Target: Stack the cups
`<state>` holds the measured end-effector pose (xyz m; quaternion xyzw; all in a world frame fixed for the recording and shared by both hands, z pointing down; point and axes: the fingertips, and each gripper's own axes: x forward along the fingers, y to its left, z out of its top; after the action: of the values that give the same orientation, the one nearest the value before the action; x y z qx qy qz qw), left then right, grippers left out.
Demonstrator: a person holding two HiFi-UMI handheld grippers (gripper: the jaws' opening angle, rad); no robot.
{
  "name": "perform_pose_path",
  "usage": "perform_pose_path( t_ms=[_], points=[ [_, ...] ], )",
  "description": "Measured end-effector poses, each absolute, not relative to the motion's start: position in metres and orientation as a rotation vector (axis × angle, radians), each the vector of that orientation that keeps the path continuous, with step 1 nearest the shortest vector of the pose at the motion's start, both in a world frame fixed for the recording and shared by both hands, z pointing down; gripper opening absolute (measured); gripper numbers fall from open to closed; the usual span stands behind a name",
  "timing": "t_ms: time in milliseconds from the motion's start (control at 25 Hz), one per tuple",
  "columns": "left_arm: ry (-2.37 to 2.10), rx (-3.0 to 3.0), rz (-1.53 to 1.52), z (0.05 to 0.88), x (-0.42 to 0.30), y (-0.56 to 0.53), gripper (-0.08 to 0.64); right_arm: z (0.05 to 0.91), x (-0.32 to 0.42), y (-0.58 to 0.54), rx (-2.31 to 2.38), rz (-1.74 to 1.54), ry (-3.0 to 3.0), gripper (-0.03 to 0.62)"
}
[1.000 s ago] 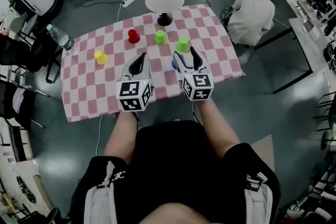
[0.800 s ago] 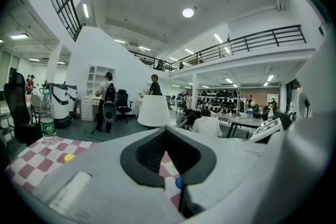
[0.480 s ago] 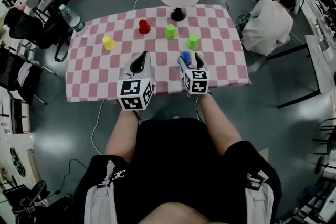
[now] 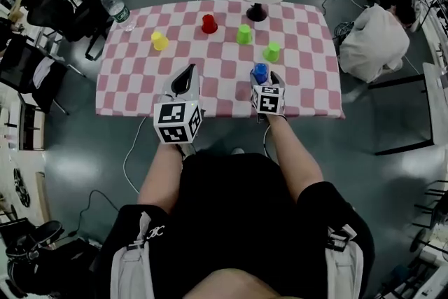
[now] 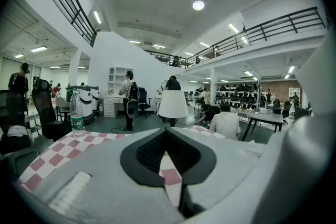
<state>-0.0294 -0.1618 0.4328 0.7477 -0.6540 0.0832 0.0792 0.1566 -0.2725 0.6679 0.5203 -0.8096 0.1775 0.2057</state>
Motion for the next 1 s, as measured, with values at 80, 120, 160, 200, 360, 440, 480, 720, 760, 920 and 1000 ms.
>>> perform_pose_path(
  t_ms=[80, 120, 160, 200, 360, 440, 480, 720, 760, 920, 1000],
  points=[
    [-1.972, 2.222, 0.253, 0.434, -0.034, -0.158, 0.015, 0.674, 0.156, -0.275, 1.444, 0.504, -2.240, 0.287],
    [-1.977, 2.217, 0.255, 0.434, -0.036, -0.157, 0.015, 0.676, 0.155, -0.275, 1.439, 0.505, -2.235, 0.287],
    [-1.981, 2.213, 0.256, 0.434, -0.038, -0.156, 0.015, 0.678, 0.155, -0.277, 1.435, 0.506, -2.231, 0.286],
    [-1.985, 2.209, 0.256, 0.435, -0.039, -0.155, 0.015, 0.679, 0.154, -0.278, 1.433, 0.504, -2.227, 0.285],
    [-1.993, 2.202, 0.256, 0.436, -0.041, -0.152, 0.015, 0.685, 0.155, -0.281, 1.431, 0.499, -2.198, 0.256],
    [-1.996, 2.201, 0.253, 0.435, -0.042, -0.152, 0.015, 0.686, 0.156, -0.283, 1.430, 0.492, -2.182, 0.193],
    [-1.997, 2.201, 0.252, 0.434, -0.043, -0.152, 0.015, 0.685, 0.157, -0.284, 1.429, 0.489, -2.179, 0.192],
    [-2.002, 2.196, 0.237, 0.434, -0.049, -0.152, 0.015, 0.666, 0.153, -0.283, 1.443, 0.457, -2.228, 0.189],
    [-2.002, 2.196, 0.233, 0.433, -0.049, -0.152, 0.015, 0.660, 0.151, -0.282, 1.445, 0.447, -2.242, 0.189],
    [-2.004, 2.200, 0.221, 0.432, -0.049, -0.151, 0.015, 0.631, 0.142, -0.280, 1.447, 0.401, -2.311, 0.189],
    [-2.007, 2.197, 0.217, 0.431, -0.050, -0.149, 0.015, 0.613, 0.134, -0.277, 1.440, 0.369, -2.356, 0.189]
  ],
)
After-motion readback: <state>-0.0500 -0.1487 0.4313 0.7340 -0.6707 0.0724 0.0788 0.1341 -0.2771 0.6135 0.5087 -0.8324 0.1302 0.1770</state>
